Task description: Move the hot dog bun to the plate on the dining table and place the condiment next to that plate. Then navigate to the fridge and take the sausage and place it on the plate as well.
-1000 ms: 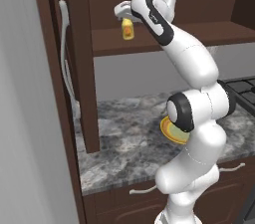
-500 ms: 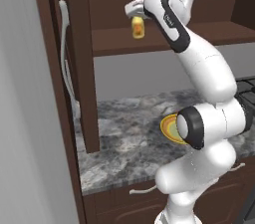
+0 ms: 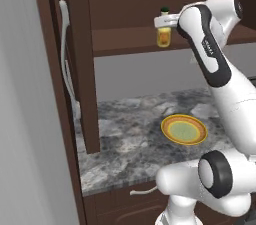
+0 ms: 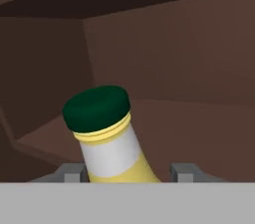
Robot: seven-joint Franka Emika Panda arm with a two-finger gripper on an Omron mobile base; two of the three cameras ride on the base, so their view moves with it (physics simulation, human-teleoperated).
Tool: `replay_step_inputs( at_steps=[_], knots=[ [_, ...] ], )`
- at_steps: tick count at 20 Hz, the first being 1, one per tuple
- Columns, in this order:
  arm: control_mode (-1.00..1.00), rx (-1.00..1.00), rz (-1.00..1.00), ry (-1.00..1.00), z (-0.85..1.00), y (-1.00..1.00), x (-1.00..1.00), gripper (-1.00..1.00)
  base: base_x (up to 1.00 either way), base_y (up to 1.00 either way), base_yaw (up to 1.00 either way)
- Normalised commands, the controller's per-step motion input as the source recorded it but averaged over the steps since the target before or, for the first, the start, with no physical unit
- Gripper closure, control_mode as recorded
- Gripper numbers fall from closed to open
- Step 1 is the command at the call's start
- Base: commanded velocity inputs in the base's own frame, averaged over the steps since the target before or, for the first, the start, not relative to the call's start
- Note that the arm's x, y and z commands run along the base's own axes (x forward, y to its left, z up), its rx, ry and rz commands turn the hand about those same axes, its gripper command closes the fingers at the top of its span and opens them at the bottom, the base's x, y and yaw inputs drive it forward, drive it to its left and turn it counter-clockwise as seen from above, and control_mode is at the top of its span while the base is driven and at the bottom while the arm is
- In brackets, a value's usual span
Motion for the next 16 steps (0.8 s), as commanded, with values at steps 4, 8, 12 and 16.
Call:
replay_step_inputs(
  at_steps=[4, 8, 12, 16],
  knots=[
    [-1.00, 0.00, 0.00, -0.15, 0.21, -0.42, -1.00, 1.00, 0.00, 0.00, 0.00],
    [-1.00, 0.00, 0.00, -0.04, 0.12, -0.31, -1.00, 1.00, 0.00, 0.00, 0.00],
    [-1.00, 0.00, 0.00, 0.01, 0.00, -0.20, -1.00, 1.00, 0.00, 0.00, 0.00],
    [-1.00, -0.02, -0.02, 0.09, -0.16, -0.03, -0.98, 1.00, 0.00, 0.00, 0.00]
  ],
)
